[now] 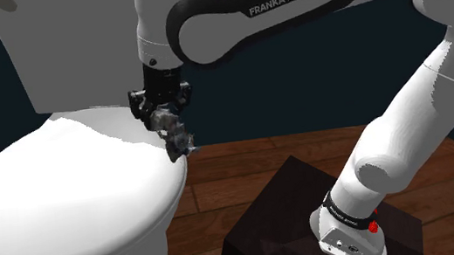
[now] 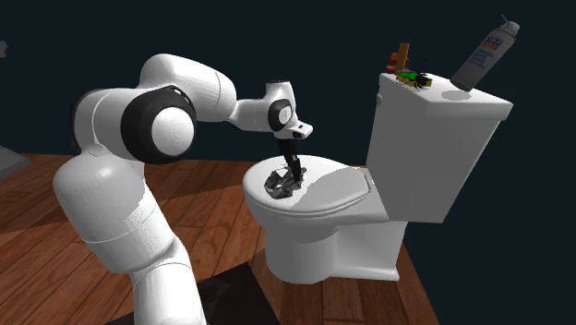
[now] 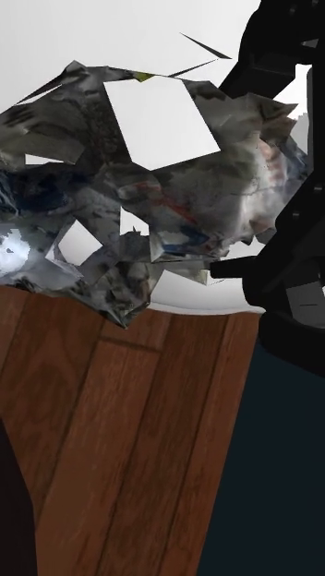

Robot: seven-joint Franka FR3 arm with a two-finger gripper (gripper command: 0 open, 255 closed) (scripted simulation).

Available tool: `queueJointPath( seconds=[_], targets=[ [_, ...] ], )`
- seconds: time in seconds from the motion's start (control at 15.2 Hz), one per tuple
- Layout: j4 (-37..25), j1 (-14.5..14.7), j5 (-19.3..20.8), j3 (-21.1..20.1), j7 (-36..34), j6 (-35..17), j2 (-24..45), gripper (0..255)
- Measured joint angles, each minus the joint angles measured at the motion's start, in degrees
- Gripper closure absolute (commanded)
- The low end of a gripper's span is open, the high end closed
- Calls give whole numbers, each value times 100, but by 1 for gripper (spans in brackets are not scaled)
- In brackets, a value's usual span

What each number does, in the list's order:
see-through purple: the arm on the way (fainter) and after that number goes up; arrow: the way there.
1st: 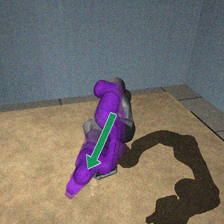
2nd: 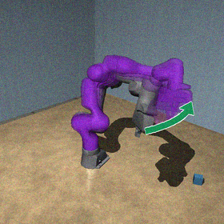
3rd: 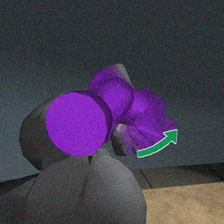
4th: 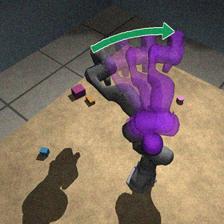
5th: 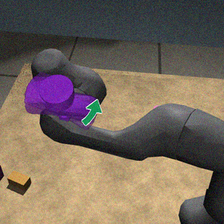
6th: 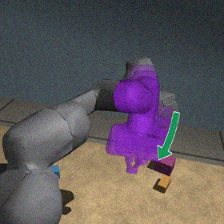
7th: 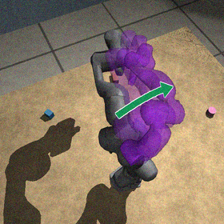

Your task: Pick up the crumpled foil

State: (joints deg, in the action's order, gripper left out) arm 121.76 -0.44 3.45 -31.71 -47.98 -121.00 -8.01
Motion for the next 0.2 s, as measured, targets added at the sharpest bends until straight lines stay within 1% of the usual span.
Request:
queueJointPath(
  seconds=[0.2],
  targets=[
    [-167,5,-41,11,38,212,-56,255]
  ],
)
